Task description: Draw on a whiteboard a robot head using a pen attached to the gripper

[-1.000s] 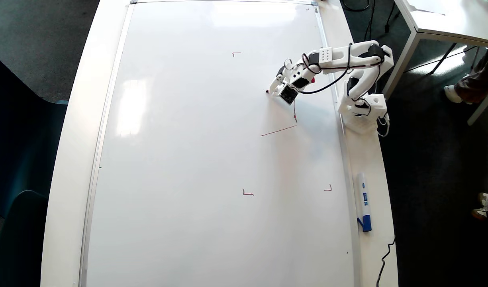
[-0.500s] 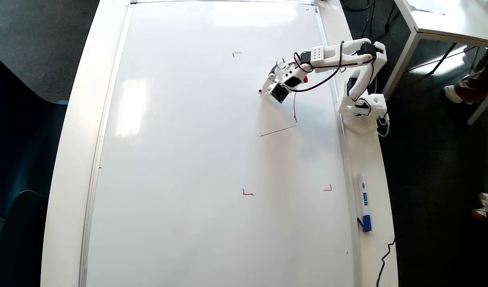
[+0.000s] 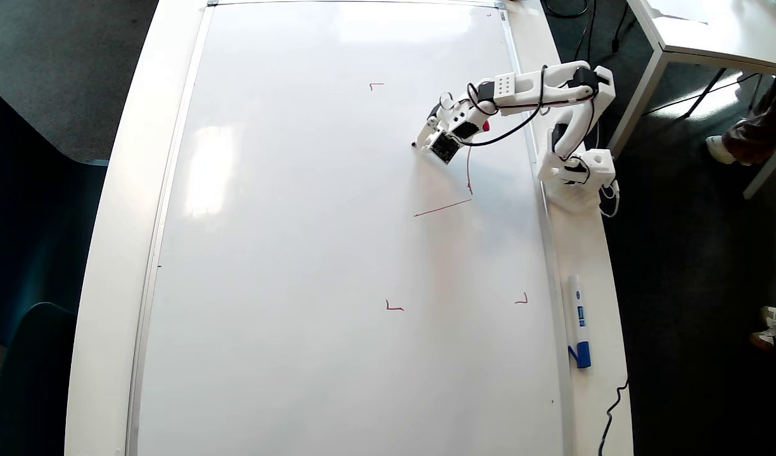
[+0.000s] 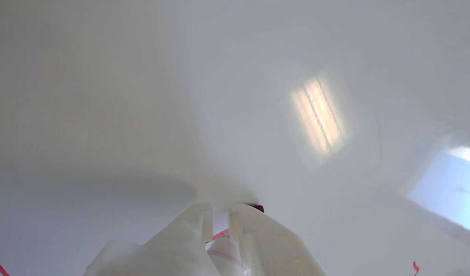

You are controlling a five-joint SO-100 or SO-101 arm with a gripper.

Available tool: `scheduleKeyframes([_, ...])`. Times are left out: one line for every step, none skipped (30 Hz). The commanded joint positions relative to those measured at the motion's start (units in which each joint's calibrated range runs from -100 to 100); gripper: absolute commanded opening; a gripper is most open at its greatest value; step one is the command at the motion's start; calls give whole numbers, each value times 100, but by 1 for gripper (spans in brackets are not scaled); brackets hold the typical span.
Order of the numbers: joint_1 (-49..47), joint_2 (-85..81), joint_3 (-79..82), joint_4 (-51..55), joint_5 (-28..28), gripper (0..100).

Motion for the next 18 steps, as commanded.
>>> scheduleKeyframes([-62, 11, -150, -70, 14, 1])
scheduleKeyframes([-77, 3, -150, -70, 14, 1])
scheduleKeyframes([-114, 3, -159, -70, 14, 1])
scheduleKeyframes([-180, 3, -159, -70, 14, 1])
scheduleKeyframes([-224, 3, -159, -70, 14, 1])
scheduleKeyframes([-276, 3, -159, -70, 3, 1])
scheduleKeyframes([-320, 3, -159, -70, -8, 1])
scheduleKeyframes([-401, 3, -168, -70, -13, 1])
scheduleKeyframes([-431, 3, -168, -70, -13, 1])
scheduleKeyframes([-460, 3, -168, -70, -13, 1])
scheduleKeyframes([-489, 3, -168, -70, -13, 1])
scheduleKeyframes([-526, 3, -168, -70, -13, 1])
scheduleKeyframes([-593, 3, -168, -70, -13, 1])
scheduleKeyframes([-629, 3, -168, -70, -13, 1])
scheduleKeyframes([-666, 3, -168, -70, -13, 1])
scheduleKeyframes([-703, 3, -168, -70, -13, 1])
scheduleKeyframes([-740, 3, -168, -70, -13, 1])
scheduleKeyframes([-814, 3, -168, -70, -13, 1])
